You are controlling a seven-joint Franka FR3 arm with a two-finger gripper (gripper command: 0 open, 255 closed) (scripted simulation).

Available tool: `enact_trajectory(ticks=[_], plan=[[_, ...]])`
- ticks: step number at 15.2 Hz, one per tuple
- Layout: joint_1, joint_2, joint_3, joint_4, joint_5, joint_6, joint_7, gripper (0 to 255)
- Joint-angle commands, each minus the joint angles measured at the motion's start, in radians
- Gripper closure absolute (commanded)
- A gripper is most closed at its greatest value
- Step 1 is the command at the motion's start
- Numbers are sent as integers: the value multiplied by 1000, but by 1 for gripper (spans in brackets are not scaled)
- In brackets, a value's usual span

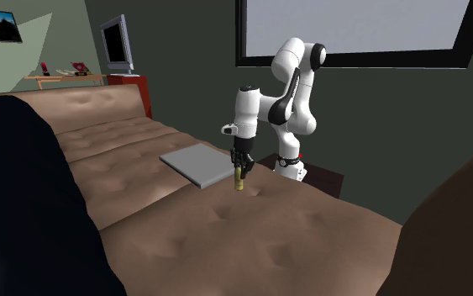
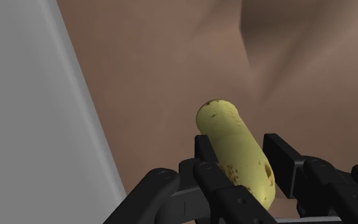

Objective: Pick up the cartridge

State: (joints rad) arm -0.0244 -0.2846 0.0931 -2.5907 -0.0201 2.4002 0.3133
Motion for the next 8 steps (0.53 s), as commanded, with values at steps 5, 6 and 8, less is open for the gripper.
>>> enact_trajectory(ticks=[5, 6, 8], plan=[[1, -26, -2, 20, 4, -48, -3, 255], [2, -34, -2, 27, 5, -63, -5, 255], [3, -50, -3, 42, 7, -94, -7, 255]])
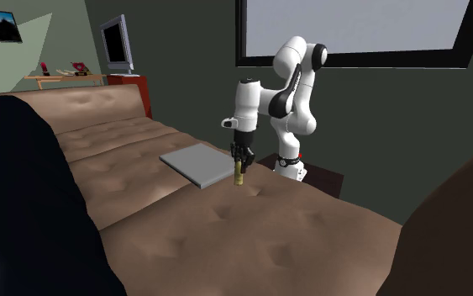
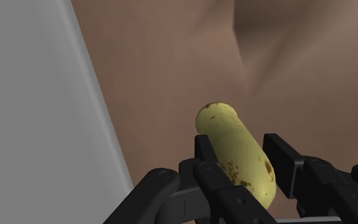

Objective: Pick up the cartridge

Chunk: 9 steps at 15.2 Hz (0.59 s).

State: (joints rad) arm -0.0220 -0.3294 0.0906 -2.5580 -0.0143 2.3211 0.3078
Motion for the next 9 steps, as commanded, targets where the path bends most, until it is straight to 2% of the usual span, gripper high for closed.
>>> enact_trajectory(ticks=[1, 9], plan=[[0, -13, -1, 17, 2, -30, -2, 255], [2, -64, -5, 86, 6, -150, -10, 255]])
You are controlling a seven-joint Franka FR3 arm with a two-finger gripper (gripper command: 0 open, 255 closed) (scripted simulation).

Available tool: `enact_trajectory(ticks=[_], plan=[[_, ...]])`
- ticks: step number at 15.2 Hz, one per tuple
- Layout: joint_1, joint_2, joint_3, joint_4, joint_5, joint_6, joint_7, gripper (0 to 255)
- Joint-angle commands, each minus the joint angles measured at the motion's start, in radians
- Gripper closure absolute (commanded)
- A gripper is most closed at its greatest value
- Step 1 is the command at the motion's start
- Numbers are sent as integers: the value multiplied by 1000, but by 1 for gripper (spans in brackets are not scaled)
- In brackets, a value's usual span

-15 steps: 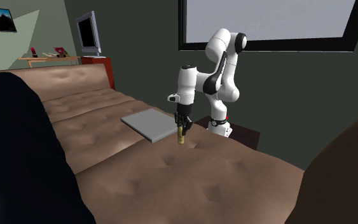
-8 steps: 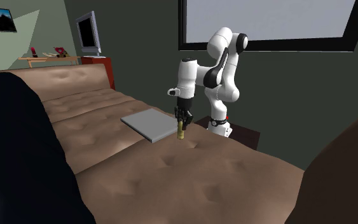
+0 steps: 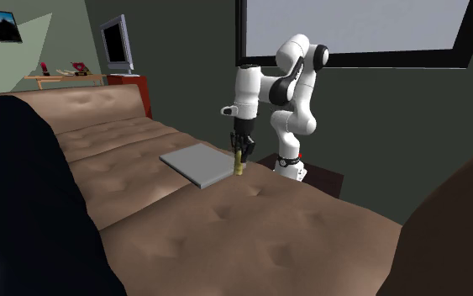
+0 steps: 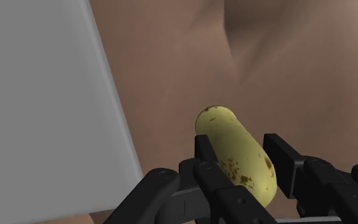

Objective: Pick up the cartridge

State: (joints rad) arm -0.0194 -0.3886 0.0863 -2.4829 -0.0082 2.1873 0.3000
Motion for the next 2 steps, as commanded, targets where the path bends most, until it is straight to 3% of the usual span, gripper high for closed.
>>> enact_trajectory(ticks=[1, 2], plan=[[0, -6, -1, 12, 0, -19, -2, 255], [0, -6, -1, 12, 0, -19, -2, 255]])
